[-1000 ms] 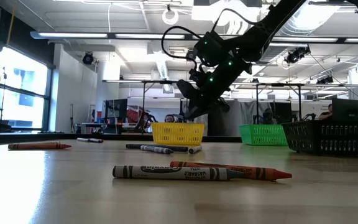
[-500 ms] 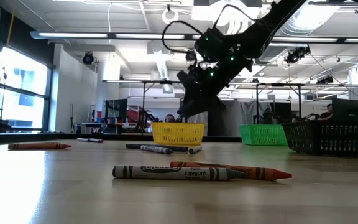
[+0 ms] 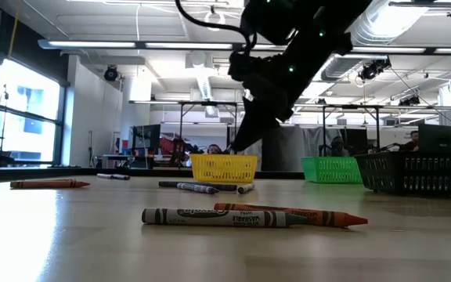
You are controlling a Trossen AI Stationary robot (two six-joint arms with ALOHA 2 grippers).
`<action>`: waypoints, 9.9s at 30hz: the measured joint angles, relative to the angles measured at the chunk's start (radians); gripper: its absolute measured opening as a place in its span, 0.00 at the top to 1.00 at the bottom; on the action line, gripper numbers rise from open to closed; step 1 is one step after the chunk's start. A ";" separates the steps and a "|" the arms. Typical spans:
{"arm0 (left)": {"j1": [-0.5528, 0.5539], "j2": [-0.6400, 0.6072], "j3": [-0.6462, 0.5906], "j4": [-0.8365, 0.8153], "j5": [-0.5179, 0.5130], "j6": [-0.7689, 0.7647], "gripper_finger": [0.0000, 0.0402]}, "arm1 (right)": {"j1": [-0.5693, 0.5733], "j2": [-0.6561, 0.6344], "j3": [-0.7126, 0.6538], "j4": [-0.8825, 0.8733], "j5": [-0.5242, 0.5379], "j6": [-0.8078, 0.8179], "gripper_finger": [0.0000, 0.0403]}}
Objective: Sort crayons
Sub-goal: Put the gray crayon into the black bin, then put the orange crayon into the green bin
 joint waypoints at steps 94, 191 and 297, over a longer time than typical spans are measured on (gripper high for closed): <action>0.000 -0.024 0.000 -0.035 0.000 -0.030 0.98 | 0.013 0.441 0.690 -0.857 -0.009 0.896 0.70; -0.129 -0.024 0.000 -0.032 0.000 -0.065 0.98 | 0.013 0.195 0.688 -1.212 0.221 0.889 1.00; -0.130 -0.024 0.000 -0.013 0.001 -0.087 0.98 | 0.323 0.199 0.459 -0.487 -0.317 0.852 0.75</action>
